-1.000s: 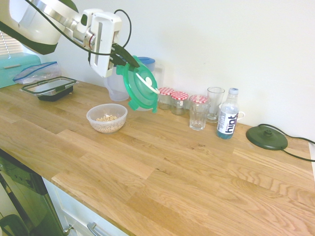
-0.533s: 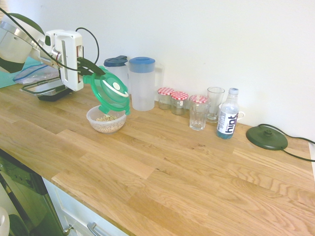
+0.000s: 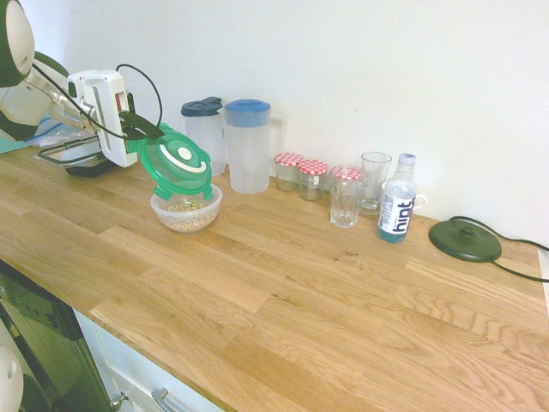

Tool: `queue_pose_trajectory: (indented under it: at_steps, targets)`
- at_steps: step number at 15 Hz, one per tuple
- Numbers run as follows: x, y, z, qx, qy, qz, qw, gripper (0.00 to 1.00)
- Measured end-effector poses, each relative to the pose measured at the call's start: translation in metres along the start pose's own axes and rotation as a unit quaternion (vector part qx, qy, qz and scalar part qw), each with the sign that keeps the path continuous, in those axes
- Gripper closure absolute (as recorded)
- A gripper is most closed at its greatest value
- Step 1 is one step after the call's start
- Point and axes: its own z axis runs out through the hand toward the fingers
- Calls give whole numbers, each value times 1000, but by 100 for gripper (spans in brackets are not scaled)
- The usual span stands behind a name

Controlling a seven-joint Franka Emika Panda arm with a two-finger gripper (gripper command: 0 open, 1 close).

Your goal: Cover the lid of food container

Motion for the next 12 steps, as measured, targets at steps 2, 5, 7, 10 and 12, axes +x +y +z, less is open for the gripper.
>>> queue_pose_trajectory:
  at_steps: [2, 5, 7, 10, 12]
  targets:
    - [-2, -9, -6, -11, 9, 4, 1000, 100]
    - [-8, -22, -6, -29, 16, 4, 999, 100]
    - [-11, -31, 2, -46, 26, 4, 999, 100]
    - [-18, -37, 0, -47, 31, -2, 998, 100]
    - [-25, -39, -5, -45, 36, -7, 998, 100]
